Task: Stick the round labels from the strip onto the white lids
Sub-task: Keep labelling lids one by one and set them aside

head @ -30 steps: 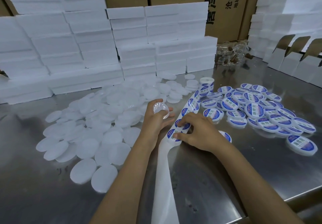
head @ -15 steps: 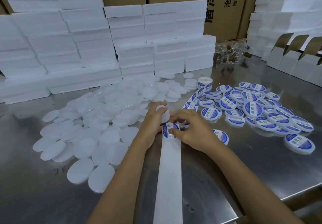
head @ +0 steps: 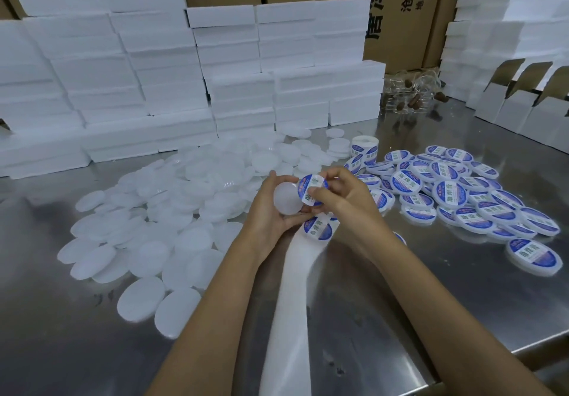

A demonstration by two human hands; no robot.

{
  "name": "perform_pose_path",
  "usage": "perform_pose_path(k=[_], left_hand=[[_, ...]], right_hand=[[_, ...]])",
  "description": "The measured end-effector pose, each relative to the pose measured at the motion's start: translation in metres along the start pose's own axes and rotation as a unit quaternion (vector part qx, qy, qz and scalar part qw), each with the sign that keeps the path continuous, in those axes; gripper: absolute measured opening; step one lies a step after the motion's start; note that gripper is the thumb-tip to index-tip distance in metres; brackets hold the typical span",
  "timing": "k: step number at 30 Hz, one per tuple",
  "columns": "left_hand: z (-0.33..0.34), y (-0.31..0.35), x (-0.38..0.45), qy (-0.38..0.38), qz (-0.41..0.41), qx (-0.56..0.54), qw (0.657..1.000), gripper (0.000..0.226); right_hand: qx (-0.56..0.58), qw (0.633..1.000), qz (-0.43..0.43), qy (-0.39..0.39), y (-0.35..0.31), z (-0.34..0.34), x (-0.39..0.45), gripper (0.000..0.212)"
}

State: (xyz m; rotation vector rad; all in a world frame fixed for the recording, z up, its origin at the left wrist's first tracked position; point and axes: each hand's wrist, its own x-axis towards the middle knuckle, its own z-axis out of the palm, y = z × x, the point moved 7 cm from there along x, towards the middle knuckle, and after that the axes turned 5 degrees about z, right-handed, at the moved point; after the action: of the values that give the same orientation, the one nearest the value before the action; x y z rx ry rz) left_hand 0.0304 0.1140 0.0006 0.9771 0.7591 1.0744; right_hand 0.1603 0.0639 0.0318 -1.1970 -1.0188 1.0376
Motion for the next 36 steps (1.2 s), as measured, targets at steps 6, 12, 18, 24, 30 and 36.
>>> perform_pose_path(k=[6, 12, 18, 24, 30, 36], left_hand=[[0.003, 0.001, -0.001, -0.042, -0.007, -0.08, 0.996, 0.075], [0.005, 0.002, 0.001, -0.044, 0.005, -0.082, 0.996, 0.07], [0.004, 0.002, 0.001, -0.021, 0.003, -0.062, 0.998, 0.068], [0.007, 0.004, -0.002, -0.005, -0.003, -0.033, 0.999, 0.069], [0.008, 0.007, -0.002, 0.013, 0.022, 0.016, 1.0, 0.062], [0.012, 0.007, 0.001, 0.007, 0.048, 0.07, 0.996, 0.044]], right_hand=[[-0.11, 0.992, -0.054, 0.01, -0.007, 0.027, 0.018, 0.019], [-0.14, 0.986, -0.085, 0.03, 0.0, 0.031, 0.02, 0.021], [-0.154, 0.983, -0.086, 0.042, 0.002, 0.028, 0.019, 0.022], [-0.172, 0.979, -0.094, 0.053, 0.003, 0.026, 0.018, 0.024], [-0.175, 0.977, -0.106, 0.063, 0.003, 0.026, 0.016, 0.024], [-0.197, 0.971, -0.099, 0.093, 0.004, 0.019, 0.017, 0.024]])
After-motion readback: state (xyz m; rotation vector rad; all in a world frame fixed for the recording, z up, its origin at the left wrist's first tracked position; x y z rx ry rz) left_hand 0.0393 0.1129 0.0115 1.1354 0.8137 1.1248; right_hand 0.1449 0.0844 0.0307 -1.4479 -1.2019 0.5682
